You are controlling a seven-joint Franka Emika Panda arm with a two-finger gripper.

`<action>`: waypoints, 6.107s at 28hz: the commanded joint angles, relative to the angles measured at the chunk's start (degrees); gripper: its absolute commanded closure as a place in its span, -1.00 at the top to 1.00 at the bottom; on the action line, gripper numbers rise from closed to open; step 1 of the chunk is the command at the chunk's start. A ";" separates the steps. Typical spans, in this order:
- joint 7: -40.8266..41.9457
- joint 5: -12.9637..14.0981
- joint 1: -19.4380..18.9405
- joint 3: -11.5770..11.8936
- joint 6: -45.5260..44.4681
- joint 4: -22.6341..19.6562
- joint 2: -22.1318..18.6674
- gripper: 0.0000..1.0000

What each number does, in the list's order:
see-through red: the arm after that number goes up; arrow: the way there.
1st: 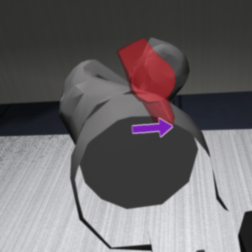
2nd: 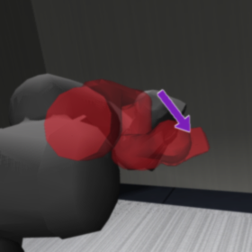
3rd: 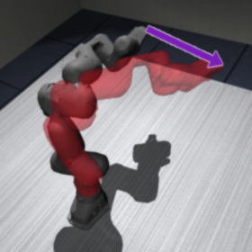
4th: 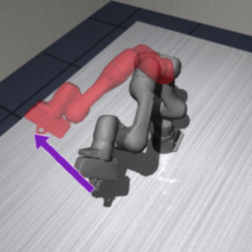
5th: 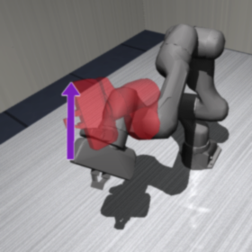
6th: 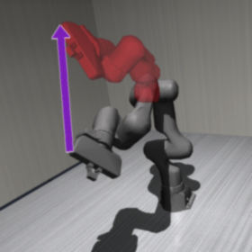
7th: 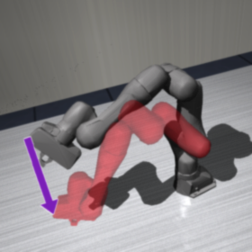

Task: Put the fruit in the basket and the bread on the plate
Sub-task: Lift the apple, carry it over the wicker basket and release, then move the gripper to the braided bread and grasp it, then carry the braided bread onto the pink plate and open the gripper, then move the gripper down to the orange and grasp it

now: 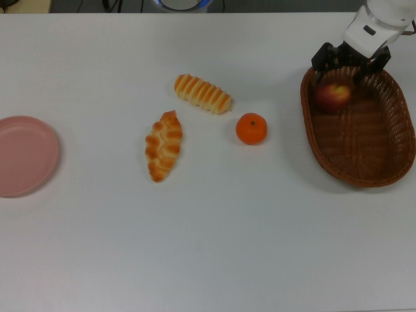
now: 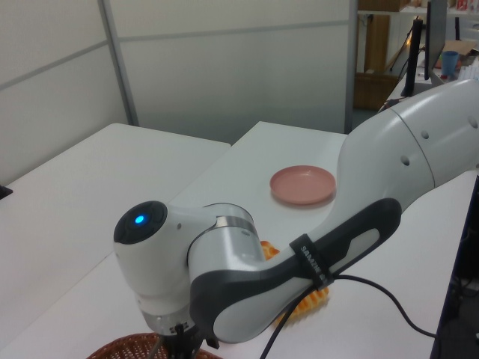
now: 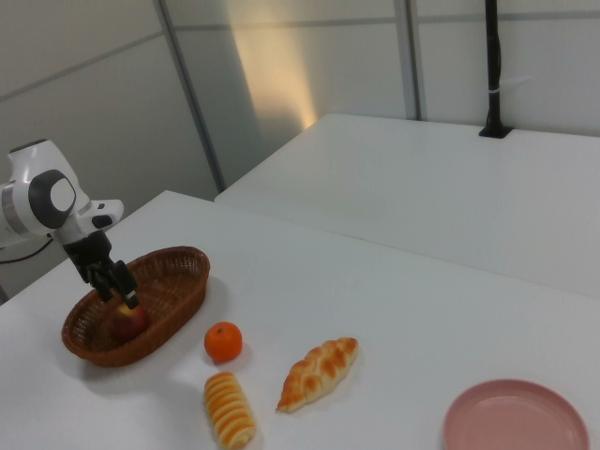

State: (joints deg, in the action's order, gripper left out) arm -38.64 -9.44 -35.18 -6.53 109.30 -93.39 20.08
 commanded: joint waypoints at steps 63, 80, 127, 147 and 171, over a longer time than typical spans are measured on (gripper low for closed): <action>12.10 -1.37 32.72 5.92 19.64 -17.97 0.83 0.00; 11.57 5.83 39.48 5.92 18.06 -11.03 -1.36 -1.00; 33.89 13.66 63.92 6.01 6.28 5.24 7.08 1.00; 36.79 12.96 47.93 4.95 -8.22 -0.12 -5.93 1.00; 11.13 4.17 18.57 4.95 10.32 -9.88 -2.60 1.00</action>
State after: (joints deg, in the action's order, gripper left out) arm -23.94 -3.02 -13.17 -2.60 116.62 -101.47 16.28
